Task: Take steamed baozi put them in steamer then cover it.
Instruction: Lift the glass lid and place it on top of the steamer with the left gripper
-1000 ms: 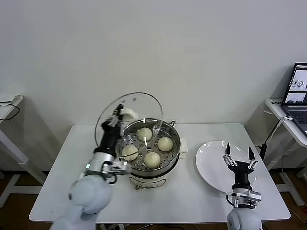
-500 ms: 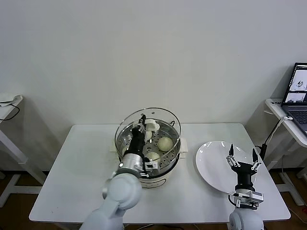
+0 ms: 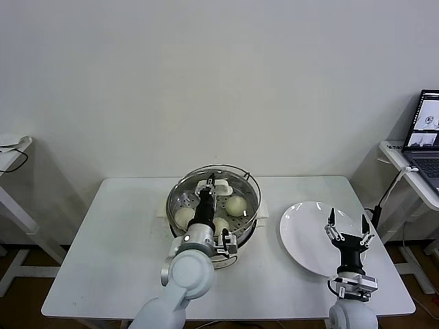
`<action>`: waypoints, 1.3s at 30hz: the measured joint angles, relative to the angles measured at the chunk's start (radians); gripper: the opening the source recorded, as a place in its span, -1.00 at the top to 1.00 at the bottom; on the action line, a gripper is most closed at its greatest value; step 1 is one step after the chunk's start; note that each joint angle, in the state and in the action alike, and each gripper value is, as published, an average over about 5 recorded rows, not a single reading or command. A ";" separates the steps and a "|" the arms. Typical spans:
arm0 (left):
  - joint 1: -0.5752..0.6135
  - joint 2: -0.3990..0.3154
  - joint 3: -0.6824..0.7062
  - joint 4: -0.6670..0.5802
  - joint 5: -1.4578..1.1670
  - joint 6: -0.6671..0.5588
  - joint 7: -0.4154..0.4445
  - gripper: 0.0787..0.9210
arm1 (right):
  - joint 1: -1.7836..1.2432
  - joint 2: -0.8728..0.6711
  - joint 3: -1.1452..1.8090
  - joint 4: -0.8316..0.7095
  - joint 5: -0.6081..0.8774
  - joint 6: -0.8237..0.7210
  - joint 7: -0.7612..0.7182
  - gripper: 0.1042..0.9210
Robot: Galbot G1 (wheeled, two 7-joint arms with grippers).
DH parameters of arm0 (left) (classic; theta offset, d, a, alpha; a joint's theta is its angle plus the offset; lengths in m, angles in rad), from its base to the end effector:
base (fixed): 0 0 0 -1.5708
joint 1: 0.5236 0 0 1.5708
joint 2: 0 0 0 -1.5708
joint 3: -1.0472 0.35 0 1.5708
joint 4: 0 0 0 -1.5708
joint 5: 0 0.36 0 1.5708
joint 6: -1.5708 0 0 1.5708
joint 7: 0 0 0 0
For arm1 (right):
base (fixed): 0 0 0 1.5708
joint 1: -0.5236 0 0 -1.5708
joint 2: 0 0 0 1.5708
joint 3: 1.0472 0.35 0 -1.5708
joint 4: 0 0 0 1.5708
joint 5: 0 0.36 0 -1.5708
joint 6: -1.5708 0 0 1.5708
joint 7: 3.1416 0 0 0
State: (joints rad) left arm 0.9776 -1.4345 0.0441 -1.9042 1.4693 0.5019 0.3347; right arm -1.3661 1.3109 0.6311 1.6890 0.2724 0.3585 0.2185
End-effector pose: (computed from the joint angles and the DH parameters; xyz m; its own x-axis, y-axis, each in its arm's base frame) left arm 0.3038 -0.1497 -0.2343 -0.9922 0.1209 0.0297 0.0415 0.0959 0.9945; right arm 0.2474 -0.1161 -0.3843 -0.9422 0.2829 -0.1795 0.2827 0.9588 0.0277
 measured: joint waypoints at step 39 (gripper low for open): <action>0.010 -0.016 -0.009 0.063 0.105 -0.030 0.003 0.74 | 0.006 0.003 0.007 -0.009 0.008 0.002 -0.014 -0.76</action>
State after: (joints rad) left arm 0.9875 -1.4503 0.0349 -1.8413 1.5741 0.4722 0.3375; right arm -1.3602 1.3137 0.6377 1.6800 0.2800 0.3600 0.2044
